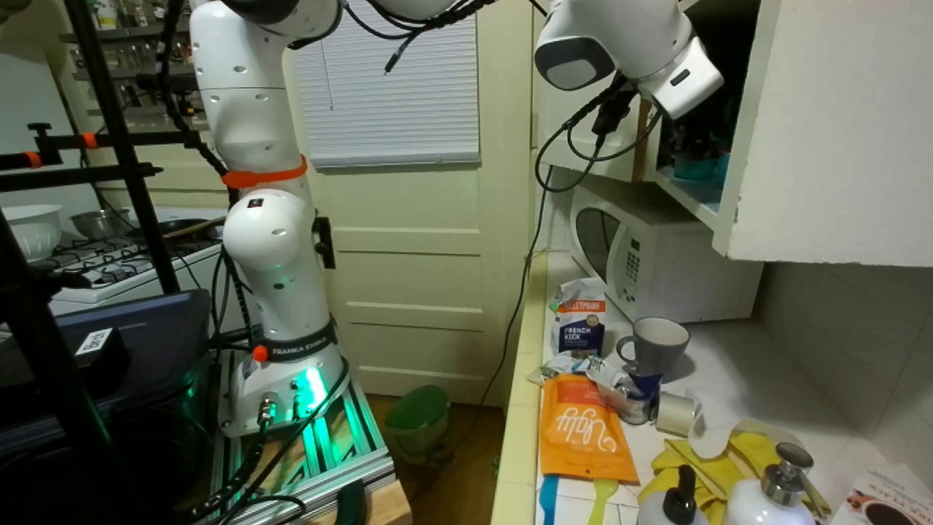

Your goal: Pick up the spoon from the bowl and put it in the cup

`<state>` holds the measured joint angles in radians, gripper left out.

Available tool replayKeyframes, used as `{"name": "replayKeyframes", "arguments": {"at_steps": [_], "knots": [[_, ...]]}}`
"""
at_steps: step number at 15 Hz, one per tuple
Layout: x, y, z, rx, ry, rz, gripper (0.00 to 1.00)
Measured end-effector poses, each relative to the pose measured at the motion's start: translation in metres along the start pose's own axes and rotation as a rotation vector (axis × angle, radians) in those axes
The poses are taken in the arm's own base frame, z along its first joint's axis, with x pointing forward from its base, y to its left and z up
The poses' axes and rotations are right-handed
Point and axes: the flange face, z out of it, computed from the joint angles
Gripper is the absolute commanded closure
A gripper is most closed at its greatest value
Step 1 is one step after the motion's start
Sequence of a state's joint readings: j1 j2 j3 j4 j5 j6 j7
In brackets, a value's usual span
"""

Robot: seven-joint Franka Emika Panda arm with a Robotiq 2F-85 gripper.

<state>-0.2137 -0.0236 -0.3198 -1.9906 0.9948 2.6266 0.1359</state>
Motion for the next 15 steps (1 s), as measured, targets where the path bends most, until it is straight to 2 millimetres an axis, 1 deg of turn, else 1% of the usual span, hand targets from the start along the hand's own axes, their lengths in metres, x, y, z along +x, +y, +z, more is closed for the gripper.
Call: {"name": "replayKeyframes", "arguments": {"at_steps": [1, 2, 3, 4, 8, 9, 10, 11, 12, 14, 15], "knots": [[-0.0010, -0.0010, 0.0008, 0.002, -0.002, 0.000, 0.98], [-0.0016, -0.0014, 0.0012, 0.003, -0.003, 0.001, 1.00], [-0.0016, -0.0014, 0.0013, 0.003, -0.003, 0.001, 1.00], [-0.0015, -0.0015, 0.0011, 0.004, -0.003, 0.002, 0.97], [-0.0017, -0.0017, 0.0010, 0.004, -0.003, 0.002, 0.97], [-0.0015, -0.0017, 0.0008, 0.004, -0.002, 0.002, 0.96], [-0.0014, -0.0017, 0.0007, 0.005, -0.002, 0.002, 0.86], [-0.0016, -0.0017, 0.0007, 0.005, -0.002, 0.004, 0.97], [-0.0020, -0.0018, 0.0007, 0.004, -0.004, 0.008, 0.95], [-0.0031, -0.0020, 0.0003, 0.003, -0.008, 0.019, 0.99], [-0.0036, -0.0022, -0.0005, 0.004, -0.009, 0.024, 0.97]]}}
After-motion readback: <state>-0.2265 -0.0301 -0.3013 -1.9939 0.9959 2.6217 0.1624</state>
